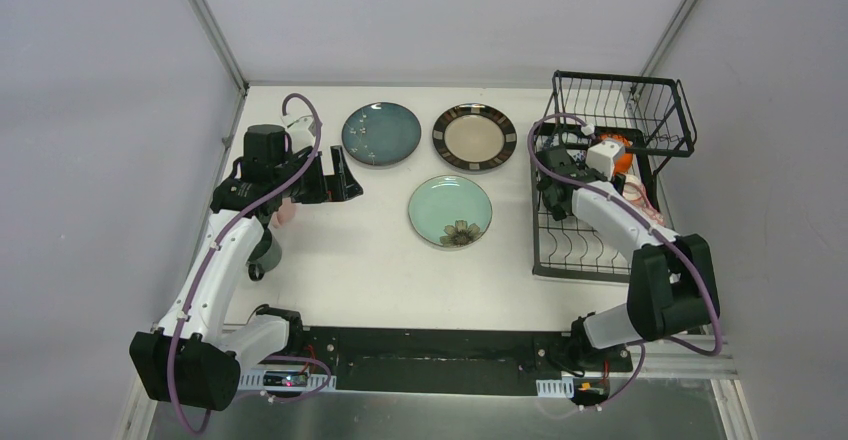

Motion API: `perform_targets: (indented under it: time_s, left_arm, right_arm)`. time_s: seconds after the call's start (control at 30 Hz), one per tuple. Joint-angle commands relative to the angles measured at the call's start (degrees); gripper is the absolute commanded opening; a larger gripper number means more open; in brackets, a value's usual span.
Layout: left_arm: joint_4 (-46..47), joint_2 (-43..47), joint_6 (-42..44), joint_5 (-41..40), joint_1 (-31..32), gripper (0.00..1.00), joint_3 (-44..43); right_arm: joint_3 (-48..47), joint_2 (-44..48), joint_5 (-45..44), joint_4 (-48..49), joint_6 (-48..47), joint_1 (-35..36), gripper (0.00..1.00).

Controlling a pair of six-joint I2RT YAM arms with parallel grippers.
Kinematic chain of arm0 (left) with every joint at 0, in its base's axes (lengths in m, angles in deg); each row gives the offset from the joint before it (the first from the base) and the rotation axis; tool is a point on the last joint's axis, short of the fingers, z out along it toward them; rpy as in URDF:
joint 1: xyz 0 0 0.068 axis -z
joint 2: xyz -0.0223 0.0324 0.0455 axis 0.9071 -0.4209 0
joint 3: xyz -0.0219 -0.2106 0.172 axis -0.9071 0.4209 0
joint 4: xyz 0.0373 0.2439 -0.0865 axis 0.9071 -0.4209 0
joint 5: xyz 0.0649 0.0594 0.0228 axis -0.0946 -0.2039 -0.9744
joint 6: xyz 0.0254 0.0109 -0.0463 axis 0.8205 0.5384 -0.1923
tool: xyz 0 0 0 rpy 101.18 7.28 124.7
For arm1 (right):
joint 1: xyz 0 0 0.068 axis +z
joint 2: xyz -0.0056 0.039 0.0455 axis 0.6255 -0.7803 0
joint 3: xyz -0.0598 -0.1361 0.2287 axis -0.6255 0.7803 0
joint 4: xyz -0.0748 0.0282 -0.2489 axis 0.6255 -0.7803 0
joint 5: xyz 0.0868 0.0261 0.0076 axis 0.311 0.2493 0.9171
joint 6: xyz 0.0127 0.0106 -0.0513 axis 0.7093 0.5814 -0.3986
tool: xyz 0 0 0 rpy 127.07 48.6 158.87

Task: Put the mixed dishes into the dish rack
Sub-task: Pick up the cup from the dish rack.

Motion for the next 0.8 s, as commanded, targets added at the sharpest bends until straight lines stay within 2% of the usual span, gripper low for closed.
perform_targets:
  time_s: [0.0, 0.2, 0.37, 0.57, 0.77]
  left_arm:
    - [1.6, 0.9, 1.1, 0.4, 0.7, 0.99, 0.0]
    - [1.6, 1.3, 1.1, 0.2, 0.7, 0.99, 0.0]
    - [1.6, 1.6, 1.1, 0.3, 0.9, 0.99, 0.2]
    - [1.6, 2.2, 1.2, 0.1, 1.1, 0.99, 0.1]
    - [1.6, 2.5, 1.4, -0.4, 1.5, 0.99, 0.3]
  right_arm:
    - [-1.6, 1.6, 4.4, -10.6, 0.5, -0.1, 0.53]
    - [-2.7, 7.5, 10.0, -15.3, 3.5, 0.3, 0.52]
    - [-3.1, 13.7, 16.4, -15.2, 3.6, -0.5, 0.54]
    - [-0.8, 12.7, 15.7, -11.6, 1.6, -2.9, 0.49]
    - [5.2, 14.1, 15.9, -0.4, -4.6, -2.9, 0.47]
